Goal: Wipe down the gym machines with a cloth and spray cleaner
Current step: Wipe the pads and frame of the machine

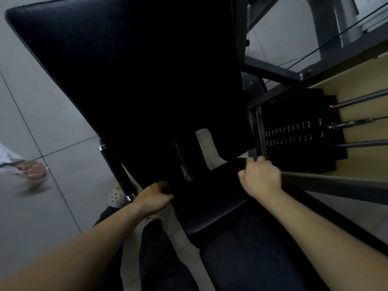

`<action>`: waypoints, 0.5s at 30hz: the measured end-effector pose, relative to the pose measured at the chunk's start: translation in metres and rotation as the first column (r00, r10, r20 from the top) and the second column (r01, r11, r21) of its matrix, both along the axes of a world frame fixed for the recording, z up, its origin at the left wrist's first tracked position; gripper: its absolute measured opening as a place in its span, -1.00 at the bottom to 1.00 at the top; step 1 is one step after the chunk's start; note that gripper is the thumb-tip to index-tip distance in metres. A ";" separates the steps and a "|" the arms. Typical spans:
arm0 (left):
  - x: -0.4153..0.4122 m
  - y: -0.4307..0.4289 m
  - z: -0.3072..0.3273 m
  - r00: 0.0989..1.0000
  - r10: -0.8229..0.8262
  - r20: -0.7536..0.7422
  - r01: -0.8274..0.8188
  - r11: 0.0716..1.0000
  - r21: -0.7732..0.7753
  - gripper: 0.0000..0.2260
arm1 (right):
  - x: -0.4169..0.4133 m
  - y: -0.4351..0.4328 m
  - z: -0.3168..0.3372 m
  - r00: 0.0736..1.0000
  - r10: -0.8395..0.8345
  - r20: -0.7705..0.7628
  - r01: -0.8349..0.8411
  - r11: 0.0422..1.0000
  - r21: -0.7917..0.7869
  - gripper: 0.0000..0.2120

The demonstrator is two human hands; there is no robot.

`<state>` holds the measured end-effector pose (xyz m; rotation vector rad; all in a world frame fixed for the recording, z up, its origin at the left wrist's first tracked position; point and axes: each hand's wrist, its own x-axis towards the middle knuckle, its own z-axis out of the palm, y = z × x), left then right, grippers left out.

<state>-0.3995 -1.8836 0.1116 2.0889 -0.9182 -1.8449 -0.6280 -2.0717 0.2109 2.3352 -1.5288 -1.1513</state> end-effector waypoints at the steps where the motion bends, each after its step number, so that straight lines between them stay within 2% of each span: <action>1: 0.002 0.000 -0.003 1.000 -0.006 -0.013 0.006 1.000 -0.006 -0.78 | 0.013 0.017 0.002 0.999 0.021 0.026 -0.022 0.999 0.036 -0.62; 4: 0.006 -0.003 -0.002 0.999 -0.038 -0.033 0.038 0.999 0.010 -0.78 | 0.062 0.083 0.010 0.982 0.060 0.179 -0.103 0.964 0.246 -0.60; 7: 0.004 -0.005 0.003 0.998 -0.055 -0.008 0.055 0.998 0.013 -0.74 | 0.092 0.138 0.027 0.924 0.108 0.366 -0.279 0.846 0.454 -0.62; 9: 0.003 -0.005 0.006 0.998 -0.062 0.003 0.062 0.998 0.012 -0.73 | 0.086 0.143 0.038 0.895 0.132 0.427 -0.357 0.787 0.503 -0.63; 12: 0.002 -0.004 0.006 0.995 -0.096 0.028 0.095 0.995 0.016 -0.63 | 0.048 0.093 0.038 0.919 0.116 0.377 -0.279 0.867 0.413 -0.64; 15: -0.001 -0.001 0.002 0.993 -0.104 0.053 0.104 0.995 -0.003 -0.59 | -0.003 0.005 0.024 0.993 0.077 0.090 -0.092 0.978 0.187 -0.63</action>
